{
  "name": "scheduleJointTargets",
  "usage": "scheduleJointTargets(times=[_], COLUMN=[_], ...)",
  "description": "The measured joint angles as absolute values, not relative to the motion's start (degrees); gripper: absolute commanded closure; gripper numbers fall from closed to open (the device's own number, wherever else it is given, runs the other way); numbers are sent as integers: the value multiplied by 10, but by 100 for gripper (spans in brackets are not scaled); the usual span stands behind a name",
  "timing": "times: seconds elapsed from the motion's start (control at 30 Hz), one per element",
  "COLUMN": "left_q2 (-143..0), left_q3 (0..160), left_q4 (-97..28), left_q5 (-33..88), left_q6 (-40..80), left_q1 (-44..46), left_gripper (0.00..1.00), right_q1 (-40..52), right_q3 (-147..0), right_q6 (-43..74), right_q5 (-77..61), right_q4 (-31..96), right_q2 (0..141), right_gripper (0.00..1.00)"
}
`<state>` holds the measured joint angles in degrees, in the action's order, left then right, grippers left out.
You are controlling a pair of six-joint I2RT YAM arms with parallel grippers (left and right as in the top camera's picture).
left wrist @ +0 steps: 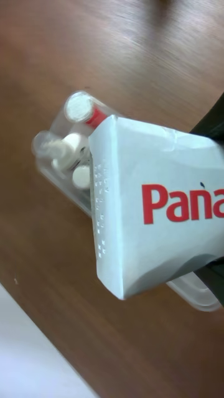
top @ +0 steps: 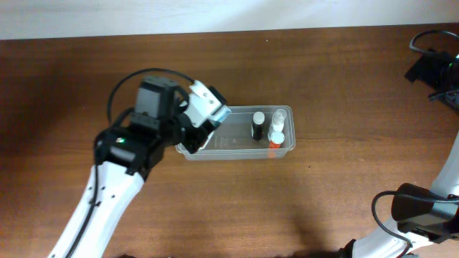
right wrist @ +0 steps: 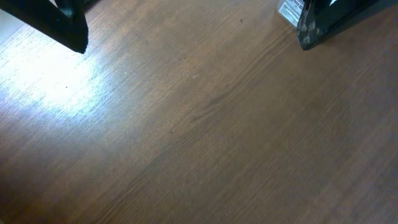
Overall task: Pack container
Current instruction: 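Lower the Panadol box into the container and release it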
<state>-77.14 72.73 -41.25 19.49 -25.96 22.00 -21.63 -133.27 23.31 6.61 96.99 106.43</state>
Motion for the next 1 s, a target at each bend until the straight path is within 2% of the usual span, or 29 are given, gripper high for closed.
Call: scheduleJointTargets(times=[0.27,0.43,0.53,1.0], left_q2=[-850,-905,-925,-958], left_q3=[727,727,727,727], left_q4=[-403,-379,-373,-365], left_q5=[161,143,140,136], left_q6=[-427,-486,-517,-650], left_q1=[260,260,260,260], left_gripper=[60,60,57,57], right_q1=[-216,-216,-216,-216], right_q3=[-1333,-1333,-1333,-1333], right_q6=[233,233,233,233], right_q5=[66,66,66,66], right_q4=[970,970,970,970], right_q2=[1064,1064,1064,1064], right_gripper=[2,2,2,2])
